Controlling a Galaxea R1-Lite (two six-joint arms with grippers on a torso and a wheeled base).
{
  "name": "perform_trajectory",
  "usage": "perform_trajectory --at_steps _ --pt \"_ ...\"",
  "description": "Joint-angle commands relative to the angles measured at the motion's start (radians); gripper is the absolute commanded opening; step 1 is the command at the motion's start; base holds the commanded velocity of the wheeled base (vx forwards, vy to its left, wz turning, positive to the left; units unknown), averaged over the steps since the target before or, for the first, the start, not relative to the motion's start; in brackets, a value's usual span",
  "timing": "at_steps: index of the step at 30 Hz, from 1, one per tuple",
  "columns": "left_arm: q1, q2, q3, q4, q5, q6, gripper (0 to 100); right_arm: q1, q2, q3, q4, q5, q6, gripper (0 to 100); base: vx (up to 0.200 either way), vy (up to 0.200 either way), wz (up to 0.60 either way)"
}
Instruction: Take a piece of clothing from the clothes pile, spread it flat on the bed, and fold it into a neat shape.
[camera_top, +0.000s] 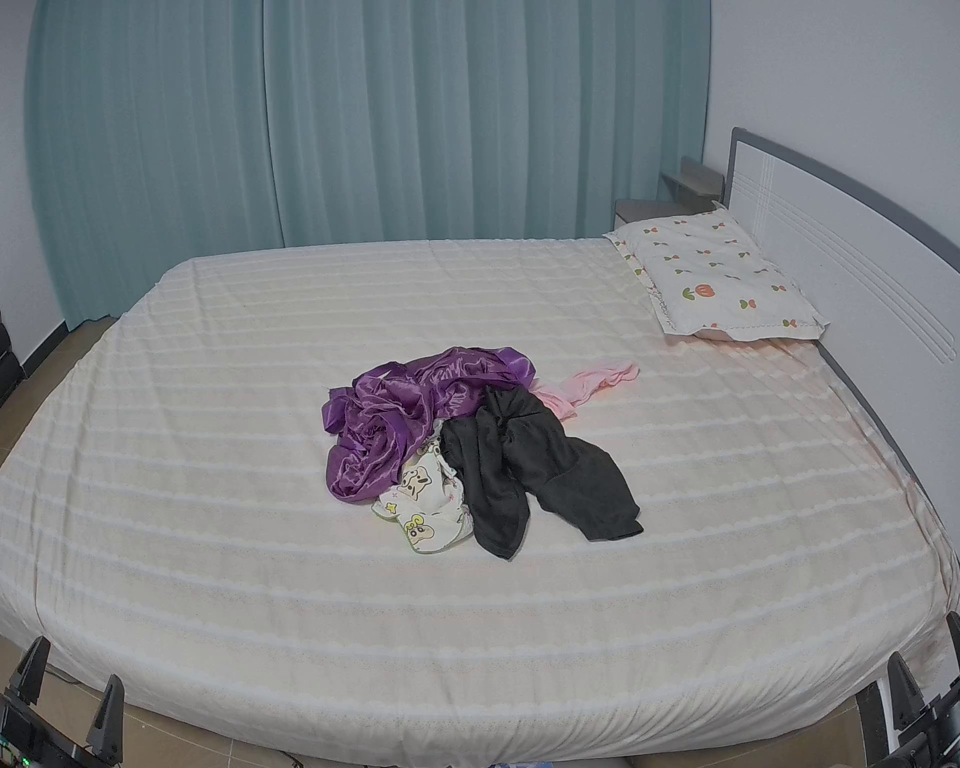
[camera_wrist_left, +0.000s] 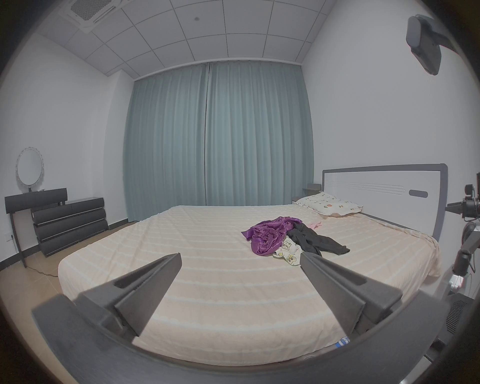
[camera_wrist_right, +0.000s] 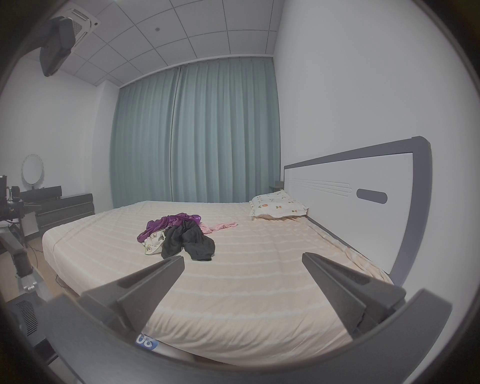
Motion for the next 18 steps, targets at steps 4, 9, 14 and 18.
perform_trajectory --at_steps 4,9,14,18 --pt "0.000 -0.016 0.016 0.000 0.000 0.002 100 0.005 0.281 -0.357 0.006 0.003 0.030 100 0.000 0.000 0.00" --pt "0.000 -0.016 0.016 -0.002 0.000 0.002 100 0.029 0.626 -0.378 -0.003 0.049 0.081 100 0.000 0.000 0.00" --pt "0.000 -0.016 0.016 -0.002 0.000 0.002 100 0.068 1.023 -0.387 -0.132 0.062 0.168 100 0.000 0.000 0.00" --pt "0.000 -0.016 0.016 -0.002 0.000 0.003 100 0.082 1.350 -0.438 -0.361 0.058 0.196 100 0.000 0.000 0.00"
